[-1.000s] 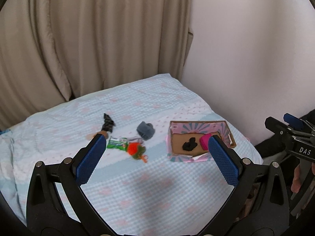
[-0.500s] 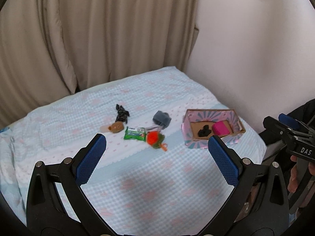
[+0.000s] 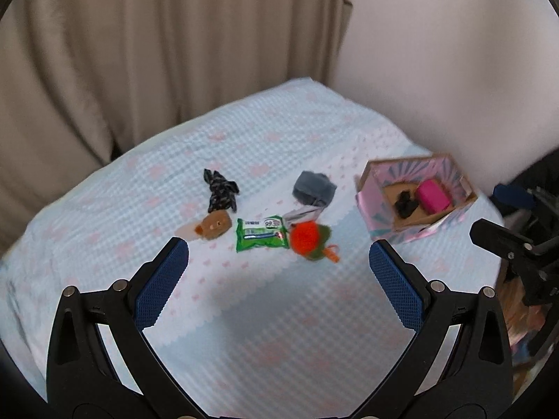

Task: Organize soft objects
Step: 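Grasp the green wipes packet with the left gripper while the right grasps the orange pompom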

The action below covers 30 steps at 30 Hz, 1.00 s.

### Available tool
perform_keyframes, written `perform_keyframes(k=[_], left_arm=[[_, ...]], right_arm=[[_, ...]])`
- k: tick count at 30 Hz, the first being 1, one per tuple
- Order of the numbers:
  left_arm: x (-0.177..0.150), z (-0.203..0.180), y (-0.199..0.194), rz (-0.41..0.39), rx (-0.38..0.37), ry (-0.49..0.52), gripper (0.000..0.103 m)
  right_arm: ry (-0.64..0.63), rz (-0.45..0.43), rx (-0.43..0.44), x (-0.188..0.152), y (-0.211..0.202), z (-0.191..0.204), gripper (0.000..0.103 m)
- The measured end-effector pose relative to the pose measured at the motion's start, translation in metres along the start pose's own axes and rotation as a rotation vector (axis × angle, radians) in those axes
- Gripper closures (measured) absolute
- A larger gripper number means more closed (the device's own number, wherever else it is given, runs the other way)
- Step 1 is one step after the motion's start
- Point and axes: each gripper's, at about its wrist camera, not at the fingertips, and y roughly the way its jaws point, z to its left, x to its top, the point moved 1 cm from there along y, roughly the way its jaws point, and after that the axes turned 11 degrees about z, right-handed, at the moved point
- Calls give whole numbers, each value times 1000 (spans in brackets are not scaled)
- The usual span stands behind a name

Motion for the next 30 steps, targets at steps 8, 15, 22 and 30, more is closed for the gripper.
perform_keyframes(k=[8, 15, 22, 30], left_arm=[[31, 11, 143, 149, -47, 292, 0], [34, 10, 259, 310, -35, 553, 0], [27, 0, 317, 370, -64, 745, 0], [20, 1, 345, 421, -111, 808, 23]], right_arm=[[-41, 112, 23, 10, 121, -3, 0], [-90, 175, 37, 9, 214, -7, 0], [-185, 206, 53, 4, 293, -4, 0], [-203, 259, 119, 0, 346, -4, 19]])
